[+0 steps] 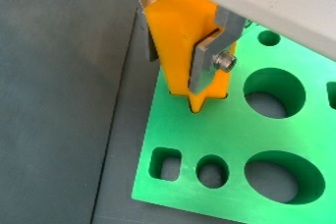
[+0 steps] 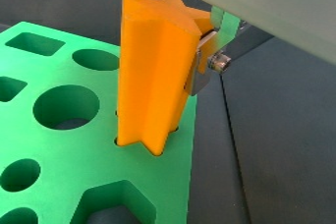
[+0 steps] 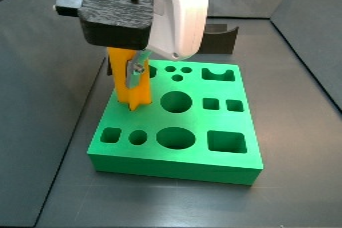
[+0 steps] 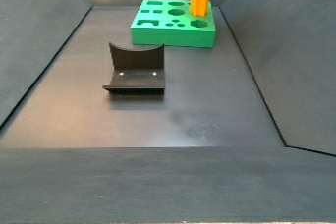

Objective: Pick up the star object. Move up. Move to above the board. Insert the star object.
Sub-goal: Insert the star object.

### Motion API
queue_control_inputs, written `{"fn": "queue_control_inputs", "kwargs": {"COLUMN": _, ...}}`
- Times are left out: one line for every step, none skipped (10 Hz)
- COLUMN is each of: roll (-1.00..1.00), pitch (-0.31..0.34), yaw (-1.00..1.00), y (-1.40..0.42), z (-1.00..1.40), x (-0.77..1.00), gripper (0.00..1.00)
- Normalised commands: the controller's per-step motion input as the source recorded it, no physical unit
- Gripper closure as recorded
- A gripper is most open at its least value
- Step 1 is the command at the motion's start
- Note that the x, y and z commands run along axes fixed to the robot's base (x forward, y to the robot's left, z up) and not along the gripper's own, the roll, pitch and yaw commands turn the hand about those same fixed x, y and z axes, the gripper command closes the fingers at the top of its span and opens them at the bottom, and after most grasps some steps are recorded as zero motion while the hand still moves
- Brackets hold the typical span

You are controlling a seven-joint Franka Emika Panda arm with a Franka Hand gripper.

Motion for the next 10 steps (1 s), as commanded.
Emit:
{"fn": "queue_control_inputs", "kwargs": {"roll": -0.01, "pitch": -0.020, "yaw": 0.00, "y": 0.00, "z": -0.10, "x": 0.00, "gripper": 1.00}}
{"fn": "queue_control_inputs", "kwargs": {"roll": 0.00, "pitch": 0.000, "yaw": 0.00, "y": 0.00, "z": 0.00, "x": 0.00, "gripper": 1.00}}
{"fn": "queue_control_inputs", "kwargs": {"roll": 0.18, "pitch": 0.039, "yaw": 0.02, "y": -0.12, "z": -0.15, "x": -0.01, "gripper": 1.00}}
{"fn": "queue_control_inputs", "kwargs": {"roll": 0.00, "pitch": 0.230, "yaw": 0.00, "y": -0.01, "z": -0.70, "x": 0.00, "gripper": 1.00}}
{"fn": "queue_control_inputs", "kwargs": {"roll": -0.13, "pitch": 0.286, "yaw": -0.35, "y": 0.00, "z": -0.51, "x": 0.12, "gripper": 1.00}}
{"fn": "queue_control_inputs", "kwargs": {"roll": -0.17, "pitch": 0.340, "yaw": -0.54, "y": 0.01, "z": -0.35, "x": 0.03, "gripper": 1.00}}
{"fn": "queue_control_inputs", "kwargs": {"roll": -0.14, "pitch": 0.321, "yaw": -0.39, "y": 0.00, "z": -0.41, "x": 0.15, "gripper": 1.00}}
{"fn": "queue_control_inputs", "kwargs": {"roll": -0.10, "pitch": 0.037, "yaw": -0.02, "y": 0.01, "z": -0.13, "x": 0.06, "gripper": 1.00}}
{"fn": "queue_control_inputs", "kwargs": {"roll": 0.00, "pitch": -0.010, "yaw": 0.00, "y": 0.00, "z": 0.00, "x": 0.00, "gripper": 1.00}}
{"fn": "queue_control_inputs", "kwargs": {"roll": 0.00, "pitch": 0.000, "yaw": 0.00, "y": 0.00, "z": 0.00, "x": 0.00, "gripper": 1.00}}
